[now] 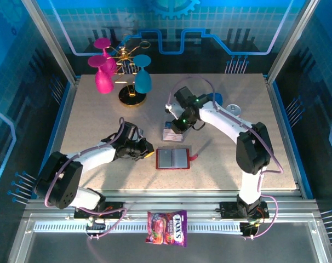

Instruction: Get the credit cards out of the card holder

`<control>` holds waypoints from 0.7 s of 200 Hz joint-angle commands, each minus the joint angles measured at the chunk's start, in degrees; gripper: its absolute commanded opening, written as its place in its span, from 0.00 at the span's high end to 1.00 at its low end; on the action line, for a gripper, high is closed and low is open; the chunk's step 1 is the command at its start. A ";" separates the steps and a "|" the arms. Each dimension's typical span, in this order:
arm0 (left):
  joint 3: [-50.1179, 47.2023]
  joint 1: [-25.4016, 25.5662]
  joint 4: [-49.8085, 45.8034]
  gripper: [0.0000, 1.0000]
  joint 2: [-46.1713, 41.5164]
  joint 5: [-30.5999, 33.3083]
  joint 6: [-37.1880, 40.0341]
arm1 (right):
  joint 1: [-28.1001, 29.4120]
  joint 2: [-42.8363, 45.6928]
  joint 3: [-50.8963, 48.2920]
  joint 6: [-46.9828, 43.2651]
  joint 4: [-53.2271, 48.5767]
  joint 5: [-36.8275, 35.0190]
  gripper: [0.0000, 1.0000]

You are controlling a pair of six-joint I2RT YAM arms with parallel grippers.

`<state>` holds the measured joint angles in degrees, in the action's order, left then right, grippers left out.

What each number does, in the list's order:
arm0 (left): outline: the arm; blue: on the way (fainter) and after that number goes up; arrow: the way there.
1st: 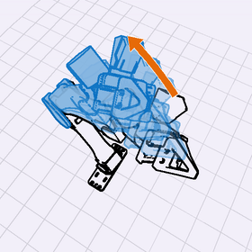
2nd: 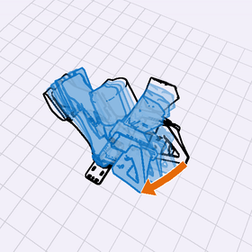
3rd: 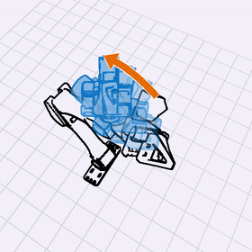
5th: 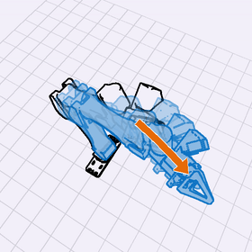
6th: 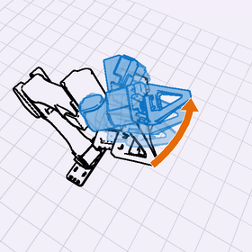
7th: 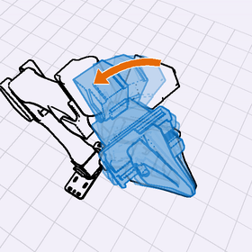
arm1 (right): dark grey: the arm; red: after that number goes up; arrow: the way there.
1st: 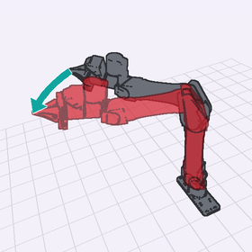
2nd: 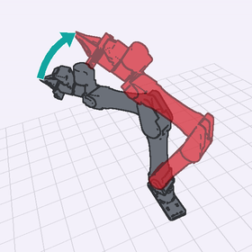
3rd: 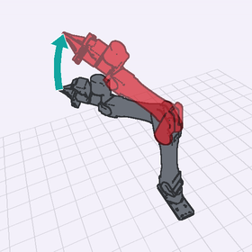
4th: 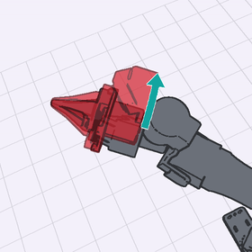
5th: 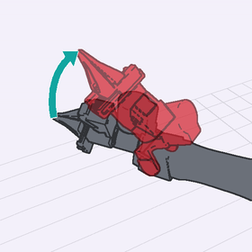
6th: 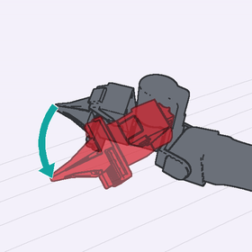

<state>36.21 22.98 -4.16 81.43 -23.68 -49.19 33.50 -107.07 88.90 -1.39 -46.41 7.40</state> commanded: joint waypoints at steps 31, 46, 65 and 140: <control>1.47 -0.39 1.94 0.87 2.38 -2.43 -0.47 | 2.55 9.78 -13.76 17.45 14.70 1.60 0.83; 1.48 -0.34 2.70 0.88 3.38 -3.01 -0.67 | 3.35 12.17 -17.52 20.98 18.48 2.16 0.84; 1.59 0.02 3.52 0.88 4.48 -3.54 -0.89 | 3.90 13.97 -20.93 25.20 21.53 3.65 0.86; 0.64 2.24 5.87 0.91 7.16 -3.54 -2.01 | 4.13 11.35 -25.94 36.32 24.65 13.06 0.85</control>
<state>36.25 24.60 0.05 87.57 -25.82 -50.26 37.12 -94.13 63.81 30.44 -24.29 15.38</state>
